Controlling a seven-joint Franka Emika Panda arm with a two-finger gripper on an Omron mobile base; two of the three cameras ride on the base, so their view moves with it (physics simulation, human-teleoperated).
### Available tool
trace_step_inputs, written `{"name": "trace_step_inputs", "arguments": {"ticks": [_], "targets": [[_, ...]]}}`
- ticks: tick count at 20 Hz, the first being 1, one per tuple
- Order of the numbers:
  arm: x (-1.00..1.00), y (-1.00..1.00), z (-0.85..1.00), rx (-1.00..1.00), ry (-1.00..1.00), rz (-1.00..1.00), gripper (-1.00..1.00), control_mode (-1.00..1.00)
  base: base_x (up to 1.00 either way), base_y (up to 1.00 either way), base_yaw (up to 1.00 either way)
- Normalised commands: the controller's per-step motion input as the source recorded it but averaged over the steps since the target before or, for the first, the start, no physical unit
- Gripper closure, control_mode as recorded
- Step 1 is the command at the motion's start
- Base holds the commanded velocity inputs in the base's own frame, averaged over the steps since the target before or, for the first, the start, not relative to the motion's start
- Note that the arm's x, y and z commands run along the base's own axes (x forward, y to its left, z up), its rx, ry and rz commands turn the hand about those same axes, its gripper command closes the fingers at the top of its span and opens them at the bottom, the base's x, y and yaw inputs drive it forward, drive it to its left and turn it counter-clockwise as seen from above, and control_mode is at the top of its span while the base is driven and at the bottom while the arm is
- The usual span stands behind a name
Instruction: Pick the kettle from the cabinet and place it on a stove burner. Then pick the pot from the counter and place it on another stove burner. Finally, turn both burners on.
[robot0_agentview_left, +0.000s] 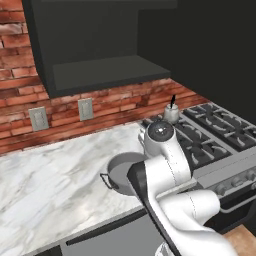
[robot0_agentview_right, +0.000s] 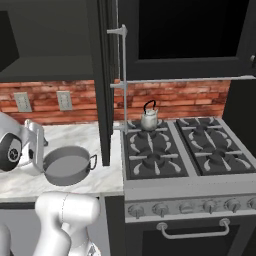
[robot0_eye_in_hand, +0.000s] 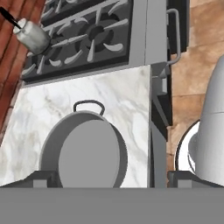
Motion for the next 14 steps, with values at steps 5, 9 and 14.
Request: {"name": "trace_step_inputs", "arguments": {"ticks": [5,9,14], "targets": [[0.00,0.00,-0.13,0.03,0.01,0.00,-1.00,-1.00,0.00,0.00,0.00],[0.00,0.00,-0.10,0.00,0.00,0.00,-1.00,-1.00,0.00,0.00,0.00],[0.00,0.00,-0.17,0.01,0.03,0.00,-1.00,-1.00,0.00,0.00,0.00]]}}
